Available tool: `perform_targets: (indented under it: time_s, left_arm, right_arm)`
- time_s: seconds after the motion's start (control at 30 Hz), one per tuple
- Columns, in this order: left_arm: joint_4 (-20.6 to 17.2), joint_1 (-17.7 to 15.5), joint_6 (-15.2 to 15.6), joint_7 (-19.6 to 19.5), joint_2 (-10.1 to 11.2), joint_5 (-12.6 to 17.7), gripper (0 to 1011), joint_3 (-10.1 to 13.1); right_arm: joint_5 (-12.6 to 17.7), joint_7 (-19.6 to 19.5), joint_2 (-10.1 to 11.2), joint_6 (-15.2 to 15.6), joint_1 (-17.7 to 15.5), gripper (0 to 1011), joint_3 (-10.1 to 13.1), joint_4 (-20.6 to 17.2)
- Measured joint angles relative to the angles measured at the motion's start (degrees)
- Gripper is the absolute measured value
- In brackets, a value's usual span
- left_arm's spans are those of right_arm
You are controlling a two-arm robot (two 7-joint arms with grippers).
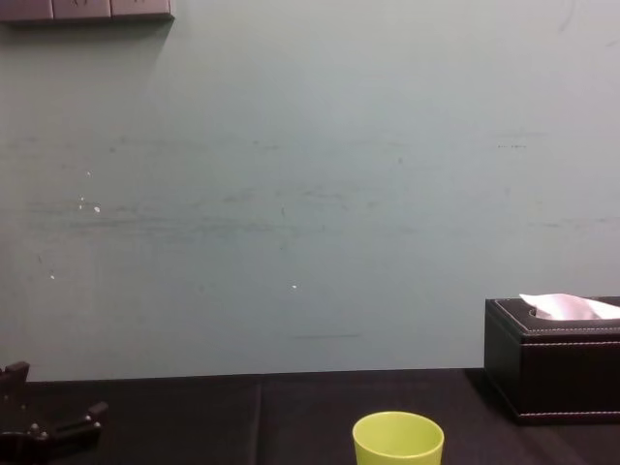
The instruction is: Stack the three plastic cups sequentially using one hand.
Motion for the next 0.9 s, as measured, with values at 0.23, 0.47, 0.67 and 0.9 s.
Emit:
perform_targets:
  time_s: [0.23, 0.47, 0.67, 0.9]
  left_arm:
    - [0.00, 0.00, 0.00, 0.00, 0.00, 0.00, 1011, 0.00]
    - [0.00, 0.00, 0.00, 0.00, 0.00, 0.00, 1011, 0.00]
    - [0.00, 0.00, 0.00, 0.00, 0.00, 0.00, 1011, 0.00]
    - [0.00, 0.00, 0.00, 0.00, 0.00, 0.00, 1011, 0.00]
  right_arm:
    - [0.00, -0.03, 0.03, 0.00, -0.04, 772, 0.01, -0.05]
    - [0.00, -0.06, 0.03, 0.00, -0.04, 772, 0.01, -0.05]
    - [-0.17, -0.95, 0.49, -0.33, -0.72, 772, 0.59, -1.50]
    - [0.39, -2.24, 1.71, 0.91, -1.88, 772, 2.41, -5.61]
